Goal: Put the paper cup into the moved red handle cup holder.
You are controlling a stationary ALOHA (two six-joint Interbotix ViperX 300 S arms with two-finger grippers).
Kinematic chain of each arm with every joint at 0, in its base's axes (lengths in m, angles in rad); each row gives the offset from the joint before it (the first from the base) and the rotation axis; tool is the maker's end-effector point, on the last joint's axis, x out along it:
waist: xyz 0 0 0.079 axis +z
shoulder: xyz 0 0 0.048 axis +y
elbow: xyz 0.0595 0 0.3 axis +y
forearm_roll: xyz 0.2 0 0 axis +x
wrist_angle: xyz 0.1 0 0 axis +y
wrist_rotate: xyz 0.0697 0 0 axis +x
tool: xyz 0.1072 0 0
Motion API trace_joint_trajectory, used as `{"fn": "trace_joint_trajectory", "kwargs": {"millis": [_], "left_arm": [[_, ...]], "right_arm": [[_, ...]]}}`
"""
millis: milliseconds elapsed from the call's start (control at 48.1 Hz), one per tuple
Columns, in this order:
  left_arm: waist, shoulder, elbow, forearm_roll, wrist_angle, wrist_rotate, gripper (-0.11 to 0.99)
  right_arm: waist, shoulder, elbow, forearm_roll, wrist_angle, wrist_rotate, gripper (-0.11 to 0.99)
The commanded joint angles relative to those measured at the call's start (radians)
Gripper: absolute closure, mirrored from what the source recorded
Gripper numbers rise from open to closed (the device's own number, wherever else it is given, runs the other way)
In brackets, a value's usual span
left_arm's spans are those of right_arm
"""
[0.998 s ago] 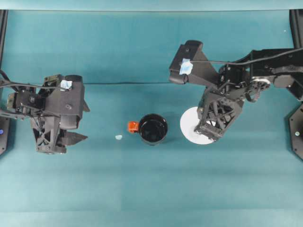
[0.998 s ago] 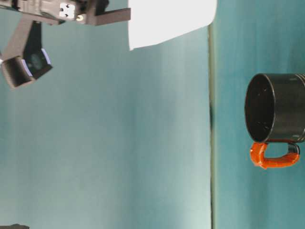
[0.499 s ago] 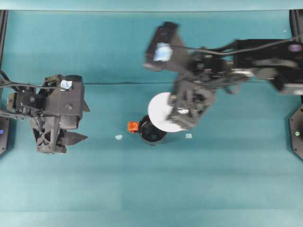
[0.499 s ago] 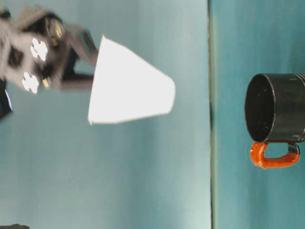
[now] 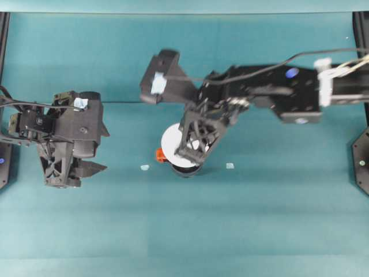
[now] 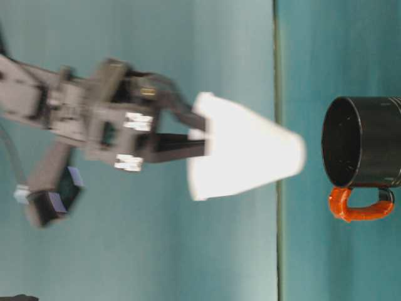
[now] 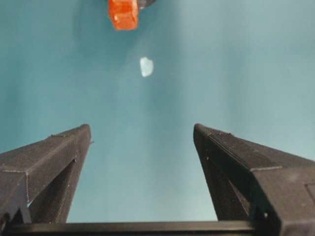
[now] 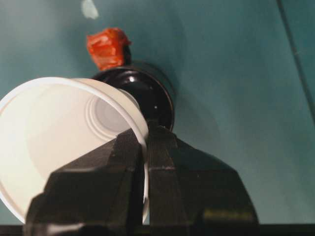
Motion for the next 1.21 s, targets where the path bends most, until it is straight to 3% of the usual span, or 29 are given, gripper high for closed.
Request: {"fn": "trace_joint_trajectory", "kwargs": {"millis": [0,333,1186], "left_arm": [[-0.003,-0.006,-0.012,0.003,-0.005,0.000,-0.04],[-0.003,-0.005,-0.014,0.002,-0.005,0.000,-0.04],[-0.003,-0.005,-0.012,0.003,-0.005,0.002,-0.04]], "right_arm": [[0.000,0.006,0.015,0.000,-0.038,-0.009,0.99],[0.000,0.025,0.084,0.000,-0.169,-0.008,0.99],[0.015,0.049,0.078,0.000,-0.149,-0.006,0.99]]}}
